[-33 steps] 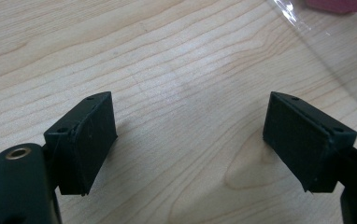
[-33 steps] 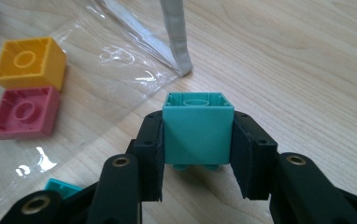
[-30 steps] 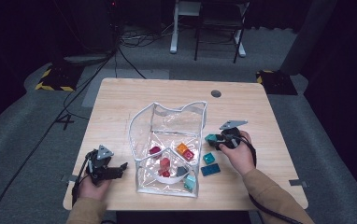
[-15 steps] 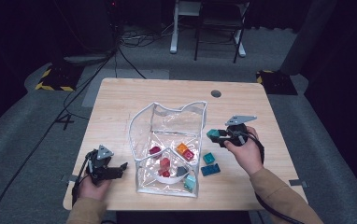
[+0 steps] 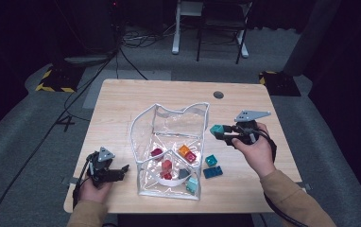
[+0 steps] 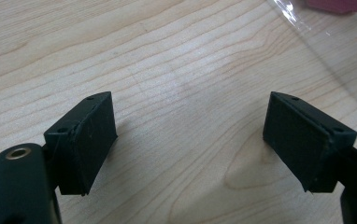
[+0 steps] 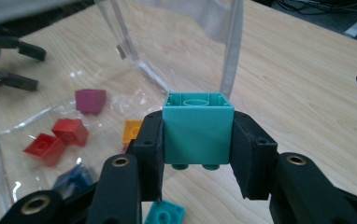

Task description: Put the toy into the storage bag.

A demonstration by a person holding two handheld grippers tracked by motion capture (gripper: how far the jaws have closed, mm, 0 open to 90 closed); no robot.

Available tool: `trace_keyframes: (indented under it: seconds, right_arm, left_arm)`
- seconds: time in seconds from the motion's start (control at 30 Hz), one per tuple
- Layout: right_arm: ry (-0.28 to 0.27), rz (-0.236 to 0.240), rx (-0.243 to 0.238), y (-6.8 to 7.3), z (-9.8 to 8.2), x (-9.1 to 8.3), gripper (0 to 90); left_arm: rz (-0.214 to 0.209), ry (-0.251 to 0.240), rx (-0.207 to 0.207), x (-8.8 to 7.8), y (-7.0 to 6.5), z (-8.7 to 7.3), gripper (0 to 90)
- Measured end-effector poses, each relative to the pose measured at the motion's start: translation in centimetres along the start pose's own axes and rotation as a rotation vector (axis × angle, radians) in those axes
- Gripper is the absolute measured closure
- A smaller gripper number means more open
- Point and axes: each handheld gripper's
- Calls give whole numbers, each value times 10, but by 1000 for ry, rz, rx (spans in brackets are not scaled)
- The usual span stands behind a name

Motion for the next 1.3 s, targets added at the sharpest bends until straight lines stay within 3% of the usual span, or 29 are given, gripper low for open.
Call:
trace_keyframes:
  seconds: [0.4, 0.67, 0.97, 1.3]
  right_arm:
    - [-93, 44, -1, 9, 27, -31, 590]
    - [-153, 72, -9, 20, 41, -41, 590]
    - [-175, 114, -37, 37, 58, -42, 590]
    - [-178, 170, -81, 61, 77, -31, 590]
  left_arm:
    - [-1, 0, 0, 0, 0, 0, 177]
    - [0, 0, 0, 0, 0, 0, 176]
    - [-1, 0, -1, 0, 0, 0, 176]
    - [0, 0, -1, 0, 0, 0, 176]
Point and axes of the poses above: each handheld gripper's, and its own axes: x roughly forward along the jaws, z roughly out of its top, y roughly to its left, and after that the axes turned 9 degrees about -z, right-handed
